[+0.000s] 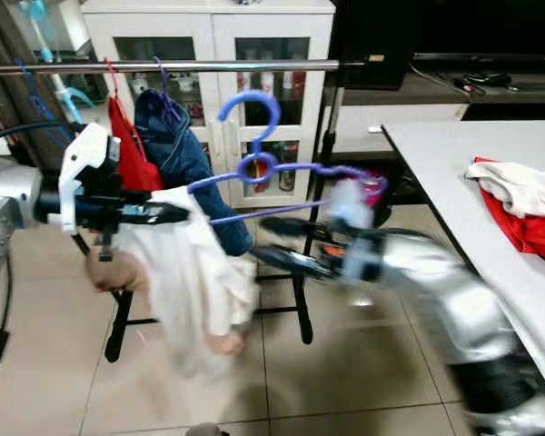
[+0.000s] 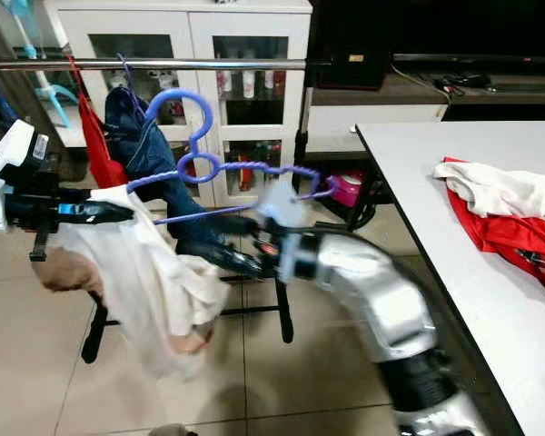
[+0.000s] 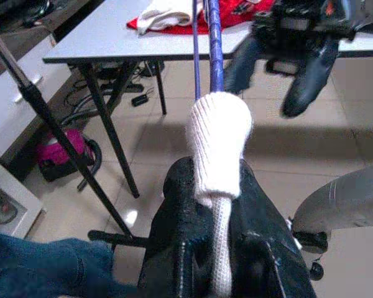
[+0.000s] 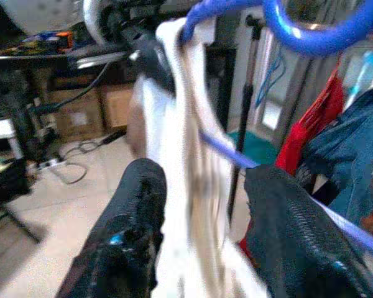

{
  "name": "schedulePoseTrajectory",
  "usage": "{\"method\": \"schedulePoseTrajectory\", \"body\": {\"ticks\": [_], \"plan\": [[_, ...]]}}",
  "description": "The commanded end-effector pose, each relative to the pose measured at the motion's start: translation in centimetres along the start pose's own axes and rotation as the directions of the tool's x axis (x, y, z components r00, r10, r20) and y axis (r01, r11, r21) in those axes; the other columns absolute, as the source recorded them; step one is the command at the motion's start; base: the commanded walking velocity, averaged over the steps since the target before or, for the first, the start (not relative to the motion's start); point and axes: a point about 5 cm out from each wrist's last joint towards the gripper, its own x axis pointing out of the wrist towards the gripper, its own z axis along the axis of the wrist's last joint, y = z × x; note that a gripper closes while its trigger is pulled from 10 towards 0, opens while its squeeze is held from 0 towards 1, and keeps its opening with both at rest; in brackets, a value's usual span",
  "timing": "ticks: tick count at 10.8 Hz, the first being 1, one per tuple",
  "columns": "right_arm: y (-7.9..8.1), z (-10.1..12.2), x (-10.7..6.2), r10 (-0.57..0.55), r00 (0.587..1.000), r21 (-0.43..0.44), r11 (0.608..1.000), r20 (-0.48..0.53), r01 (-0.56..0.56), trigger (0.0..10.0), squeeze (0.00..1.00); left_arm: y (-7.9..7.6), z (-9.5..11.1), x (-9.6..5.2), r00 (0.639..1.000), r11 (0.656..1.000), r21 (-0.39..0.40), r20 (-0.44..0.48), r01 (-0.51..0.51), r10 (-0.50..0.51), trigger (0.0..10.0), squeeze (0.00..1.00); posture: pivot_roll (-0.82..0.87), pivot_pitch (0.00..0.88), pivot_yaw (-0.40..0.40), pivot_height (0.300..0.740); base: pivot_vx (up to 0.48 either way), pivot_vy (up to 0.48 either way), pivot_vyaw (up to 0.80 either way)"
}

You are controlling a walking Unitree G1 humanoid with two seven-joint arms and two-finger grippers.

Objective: Hang hanger

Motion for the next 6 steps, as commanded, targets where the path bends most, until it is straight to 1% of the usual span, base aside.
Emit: {"method": "schedulePoseTrajectory", "body": {"ticks": [1, 2, 3, 4, 5, 6], "plan": [[-0.2, 1.1, 0.3, -0.032, 0.999, -0.040, 0.999, 0.034, 0.033, 10.0, 1.00, 0.2, 2.0, -0.4, 0.999, 0.998, 0.061, 0.047, -0.012, 0.009, 0.0, 0.00, 0.03, 0.000, 0.035, 0.740, 0.000, 0.000, 0.00], [0.6, 0.8, 0.9, -0.009, 1.000, -0.064, 0.998, 0.023, 0.011, 10.0, 1.00, 0.4, 2.7, -0.5, 0.996, 0.997, 0.066, 0.082, -0.030, 0.024, 0.0, 0.00, 0.04, 0.000, 0.036, 0.740, 0.000, 0.000, 0.00], [1.0, 0.2, 1.3, -0.009, 1.000, -0.092, 0.996, -0.003, 0.008, 10.0, 1.00, 0.4, 3.0, -0.5, 0.995, 0.997, 0.068, 0.095, -0.029, 0.023, 0.0, 0.00, 0.04, 0.000, 0.036, 0.740, 0.000, 0.000, 0.00], [1.0, 0.0, 1.6, -0.020, 1.000, -0.103, 0.994, -0.008, 0.019, 10.0, 0.99, 0.3, 3.2, -0.5, 0.995, 0.997, 0.072, 0.099, -0.028, 0.020, 0.0, 0.00, 0.04, 0.000, 0.037, 0.740, 0.000, 0.000, 0.00], [0.9, 0.1, 1.8, -0.035, 0.999, -0.110, 0.993, -0.008, 0.034, 10.0, 0.31, 0.3, 3.4, -0.5, 0.994, 0.997, 0.075, 0.111, -0.030, 0.022, 0.0, 0.00, 0.04, 0.000, 0.038, 0.740, 0.000, 0.000, 0.00], [0.7, 0.1, 1.8, -0.046, 0.999, -0.122, 0.991, -0.012, 0.044, 10.0, 0.00, 0.4, 3.7, -0.4, 0.992, 0.997, 0.076, 0.123, -0.032, 0.022, 0.0, 0.00, 0.04, 0.000, 0.039, 0.740, 0.000, 0.000, 0.00]]}}
